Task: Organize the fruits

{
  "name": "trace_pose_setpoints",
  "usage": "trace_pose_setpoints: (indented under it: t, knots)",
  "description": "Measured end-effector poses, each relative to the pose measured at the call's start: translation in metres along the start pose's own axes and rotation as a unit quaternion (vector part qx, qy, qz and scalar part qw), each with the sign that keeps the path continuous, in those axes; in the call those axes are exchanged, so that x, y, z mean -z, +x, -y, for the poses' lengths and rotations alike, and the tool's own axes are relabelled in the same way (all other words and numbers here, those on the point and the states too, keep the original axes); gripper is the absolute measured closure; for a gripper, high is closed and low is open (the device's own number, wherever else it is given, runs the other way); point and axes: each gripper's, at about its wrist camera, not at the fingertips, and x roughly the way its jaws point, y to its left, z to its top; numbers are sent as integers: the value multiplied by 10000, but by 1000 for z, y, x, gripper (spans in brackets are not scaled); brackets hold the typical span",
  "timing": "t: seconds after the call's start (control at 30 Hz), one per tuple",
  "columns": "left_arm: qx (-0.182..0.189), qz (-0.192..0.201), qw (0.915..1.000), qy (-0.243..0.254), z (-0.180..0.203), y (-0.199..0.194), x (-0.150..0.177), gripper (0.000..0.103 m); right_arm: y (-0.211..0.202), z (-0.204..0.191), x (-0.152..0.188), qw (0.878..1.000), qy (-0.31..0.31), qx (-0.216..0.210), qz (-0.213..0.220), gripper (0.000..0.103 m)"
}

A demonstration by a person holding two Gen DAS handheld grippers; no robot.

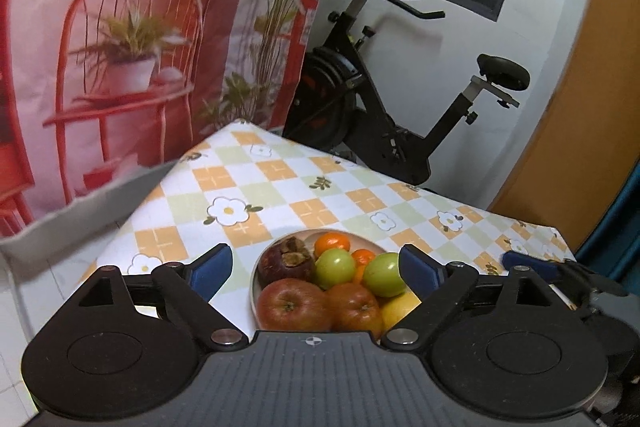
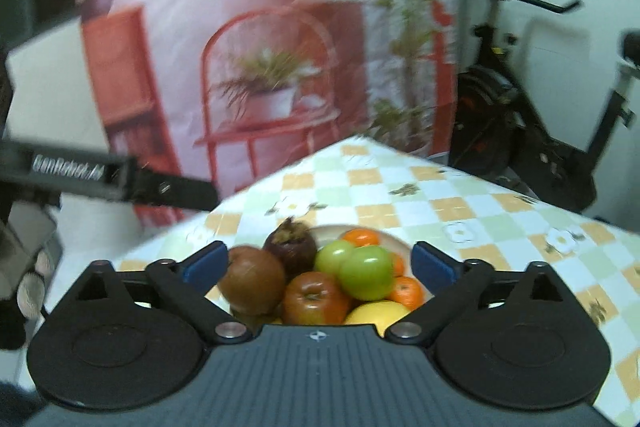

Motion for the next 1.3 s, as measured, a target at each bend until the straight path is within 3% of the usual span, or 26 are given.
trace_pose_setpoints:
  t: [0.13, 0.67, 0.87, 1.3]
  knots:
    - [-40, 62, 9999, 153, 19, -11, -2, 11, -34, 18, -2, 9984, 399, 282, 282, 0]
    - [188, 334, 9957, 837, 90, -39, 6, 9, -121, 49, 4, 9869, 903, 1265, 440, 0]
    - [319, 268, 9961, 778, 95, -40, 9, 9, -137, 57, 5, 9826, 1073, 1451, 444, 0]
    - [160, 269, 9950, 947, 102, -45, 12, 6, -145, 53, 4, 9816, 1112, 1487, 443, 0]
